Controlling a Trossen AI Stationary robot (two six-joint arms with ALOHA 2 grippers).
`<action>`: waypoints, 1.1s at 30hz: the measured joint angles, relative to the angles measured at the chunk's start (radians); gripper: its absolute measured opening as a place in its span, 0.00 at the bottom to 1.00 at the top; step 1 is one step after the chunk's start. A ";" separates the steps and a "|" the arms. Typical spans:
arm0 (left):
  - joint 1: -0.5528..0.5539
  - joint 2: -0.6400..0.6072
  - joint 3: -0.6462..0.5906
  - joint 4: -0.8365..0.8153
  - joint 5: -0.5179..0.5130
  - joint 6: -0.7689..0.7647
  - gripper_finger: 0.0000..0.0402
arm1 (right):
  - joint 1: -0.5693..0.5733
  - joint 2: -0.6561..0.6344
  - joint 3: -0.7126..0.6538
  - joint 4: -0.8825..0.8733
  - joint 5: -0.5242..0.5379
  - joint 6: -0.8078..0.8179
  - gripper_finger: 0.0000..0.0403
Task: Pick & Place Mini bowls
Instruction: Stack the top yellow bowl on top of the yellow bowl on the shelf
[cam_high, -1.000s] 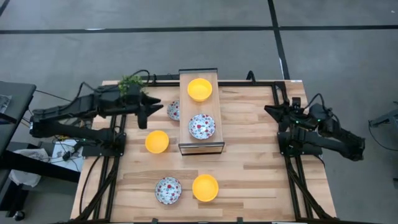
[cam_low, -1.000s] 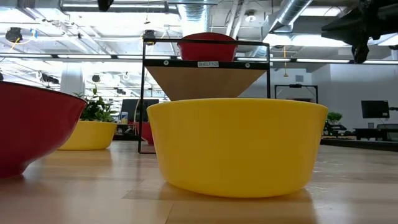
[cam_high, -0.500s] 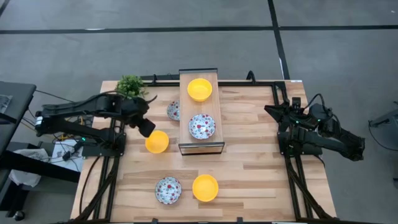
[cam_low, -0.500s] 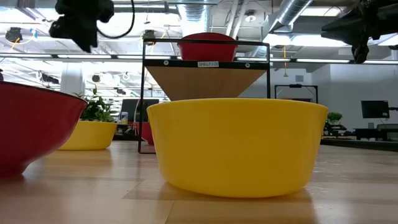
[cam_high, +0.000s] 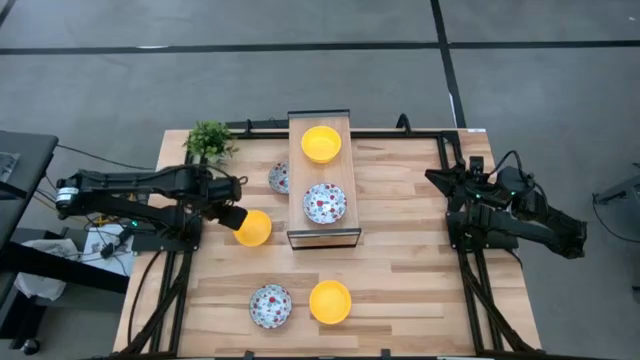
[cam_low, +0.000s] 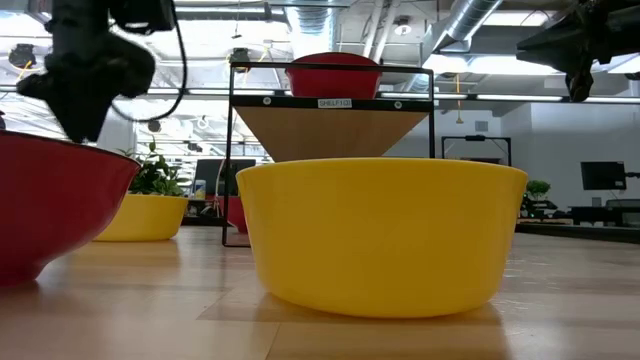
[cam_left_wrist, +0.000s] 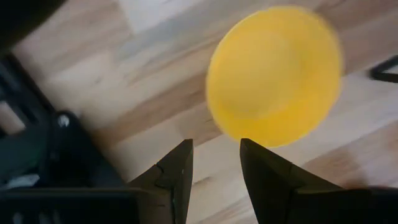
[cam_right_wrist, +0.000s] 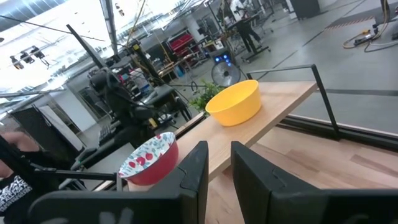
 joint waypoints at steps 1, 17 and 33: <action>0.000 -0.002 -0.018 0.008 0.009 -0.012 0.33 | 0.000 0.000 0.000 0.000 0.000 0.000 0.14; 0.000 -0.005 -0.198 0.237 0.063 -0.114 0.33 | 0.000 0.000 0.000 -0.014 0.000 0.000 0.14; 0.000 -0.005 -0.200 0.271 0.070 -0.137 0.33 | 0.000 0.000 0.000 -0.031 0.000 0.000 0.14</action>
